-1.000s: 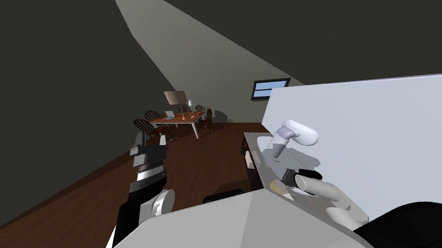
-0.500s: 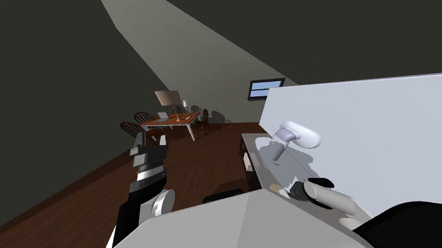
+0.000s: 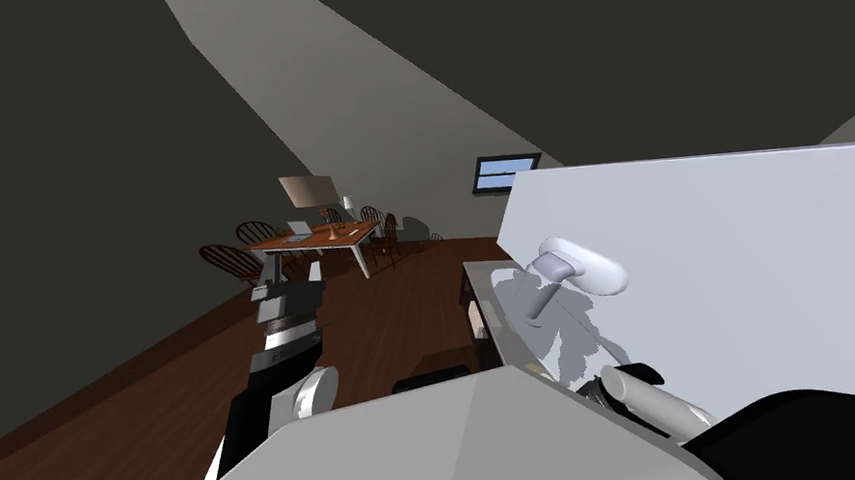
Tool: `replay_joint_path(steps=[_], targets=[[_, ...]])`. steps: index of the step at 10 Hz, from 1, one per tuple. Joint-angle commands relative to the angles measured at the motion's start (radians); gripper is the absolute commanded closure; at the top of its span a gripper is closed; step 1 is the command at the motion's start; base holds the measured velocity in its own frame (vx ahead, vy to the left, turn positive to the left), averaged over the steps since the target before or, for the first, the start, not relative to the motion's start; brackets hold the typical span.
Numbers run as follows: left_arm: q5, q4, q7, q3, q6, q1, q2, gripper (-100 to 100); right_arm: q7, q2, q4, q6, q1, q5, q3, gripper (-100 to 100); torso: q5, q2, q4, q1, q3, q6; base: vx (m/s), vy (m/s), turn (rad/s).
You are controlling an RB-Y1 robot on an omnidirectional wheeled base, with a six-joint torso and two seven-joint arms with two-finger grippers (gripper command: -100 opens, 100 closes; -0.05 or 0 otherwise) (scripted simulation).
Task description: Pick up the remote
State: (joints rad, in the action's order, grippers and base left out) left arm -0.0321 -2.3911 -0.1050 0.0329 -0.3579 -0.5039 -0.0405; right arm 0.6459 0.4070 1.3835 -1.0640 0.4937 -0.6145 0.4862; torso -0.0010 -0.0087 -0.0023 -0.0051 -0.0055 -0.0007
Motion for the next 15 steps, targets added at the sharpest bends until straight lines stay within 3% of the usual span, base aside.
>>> replay_joint_path(steps=[1,3,4,5,6,9,10,11,15], targets=[[0.000,0.000,0.000,0.000,0.000,0.000,0.000,0,0.018,-0.013,-0.034,-0.027,0.014,-0.016,0.002,-100,0.000,0.000,0.000,0.000,0.000,0.000,0.126,-0.022,-0.080],[0.000,0.000,0.000,0.000,0.000,0.000,0.000,0,0.032,-0.047,-0.086,-0.044,0.024,-0.025,-0.012,-100,0.000,0.004,0.001,0.001,0.002,0.000,0.091,-0.013,-0.057],[0.000,0.000,0.000,0.000,0.000,0.000,0.000,0,0.022,-0.033,-0.067,-0.036,0.025,-0.027,-0.004,-100,0.000,0.005,0.001,0.002,0.003,0.000,0.035,0.001,-0.013],[0.000,0.000,0.000,0.000,0.000,0.000,0.000,0,0.024,-0.035,-0.067,-0.040,0.027,-0.027,-0.005,0,0.001,0.007,0.002,0.002,0.004,0.000,0.007,0.000,0.003],[0.000,0.000,0.000,0.000,0.000,0.000,0.000,0,0.013,-0.048,-0.102,-0.009,0.012,-0.015,-0.012,-100,0.001,0.009,0.002,0.002,0.005,0.000,0.012,-0.013,-0.032],[0.000,0.000,0.000,0.000,0.000,0.000,0.000,0,-0.004,-0.067,-0.154,0.036,-0.009,0.003,-0.023,-100,0.000,0.010,0.002,0.001,0.006,0.000,0.014,-0.027,-0.026],[0.000,0.000,0.000,0.000,0.000,0.000,0.000,0,0.001,-0.065,-0.140,0.026,-0.003,0.000,-0.022,-100,0.000,0.010,0.002,0.001,0.006,0.000,0.006,-0.011,-0.002],[0.000,0.000,0.000,0.000,0.000,0.000,0.000,0,0.000,-0.066,-0.142,0.029,-0.003,0.001,-0.022,100,0.001,0.010,0.002,0.002,0.006,0.000,0.000,0.000,0.000],[0.000,0.000,0.000,0.000,0.000,0.000,0.000,0,0.000,-0.069,-0.142,0.026,-0.003,0.000,-0.024,100,0.001,0.010,0.002,-0.002,0.006,0.000,0.000,0.001,-0.001]])
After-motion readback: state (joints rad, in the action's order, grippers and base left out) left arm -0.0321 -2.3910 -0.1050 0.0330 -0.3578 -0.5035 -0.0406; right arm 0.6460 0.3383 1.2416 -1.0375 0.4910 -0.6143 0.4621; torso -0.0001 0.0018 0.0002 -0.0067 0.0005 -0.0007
